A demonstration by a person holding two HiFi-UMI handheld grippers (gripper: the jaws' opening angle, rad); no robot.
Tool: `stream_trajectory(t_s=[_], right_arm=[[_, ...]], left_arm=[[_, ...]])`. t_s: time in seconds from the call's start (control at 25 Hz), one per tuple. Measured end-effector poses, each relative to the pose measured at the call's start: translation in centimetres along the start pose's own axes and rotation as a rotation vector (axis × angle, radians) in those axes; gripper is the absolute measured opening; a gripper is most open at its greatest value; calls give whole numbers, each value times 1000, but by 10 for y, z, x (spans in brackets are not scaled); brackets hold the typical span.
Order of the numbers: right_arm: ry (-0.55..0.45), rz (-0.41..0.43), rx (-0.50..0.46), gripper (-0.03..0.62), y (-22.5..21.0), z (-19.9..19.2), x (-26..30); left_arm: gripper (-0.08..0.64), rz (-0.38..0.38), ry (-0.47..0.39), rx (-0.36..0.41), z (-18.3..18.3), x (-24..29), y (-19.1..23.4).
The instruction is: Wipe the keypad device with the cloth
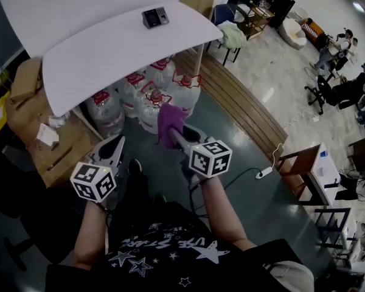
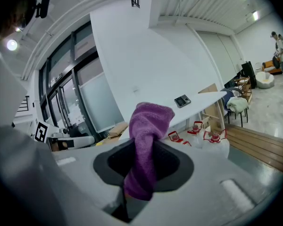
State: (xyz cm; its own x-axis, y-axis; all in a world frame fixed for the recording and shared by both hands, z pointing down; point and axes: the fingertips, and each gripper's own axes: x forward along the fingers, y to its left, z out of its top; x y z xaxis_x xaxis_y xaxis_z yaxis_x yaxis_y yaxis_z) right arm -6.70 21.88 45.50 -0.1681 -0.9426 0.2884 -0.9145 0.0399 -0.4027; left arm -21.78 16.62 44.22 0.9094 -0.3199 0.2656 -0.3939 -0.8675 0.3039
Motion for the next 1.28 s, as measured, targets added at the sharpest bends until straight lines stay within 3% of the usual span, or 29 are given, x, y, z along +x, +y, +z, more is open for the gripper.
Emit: stream_trajectory(t_s=[0.32,0.68,1.28], right_arm=[[12,-46,18,98,-41,8,15],[-6,-99,30,98,-96,44,60],[-11,-195,55,98,-161,120,173]], left_arm=[[9,-19,13,-15,5,44,24],[9,-60,19,-22,33,123,65],[9,-105,47,-65,91,225,170]])
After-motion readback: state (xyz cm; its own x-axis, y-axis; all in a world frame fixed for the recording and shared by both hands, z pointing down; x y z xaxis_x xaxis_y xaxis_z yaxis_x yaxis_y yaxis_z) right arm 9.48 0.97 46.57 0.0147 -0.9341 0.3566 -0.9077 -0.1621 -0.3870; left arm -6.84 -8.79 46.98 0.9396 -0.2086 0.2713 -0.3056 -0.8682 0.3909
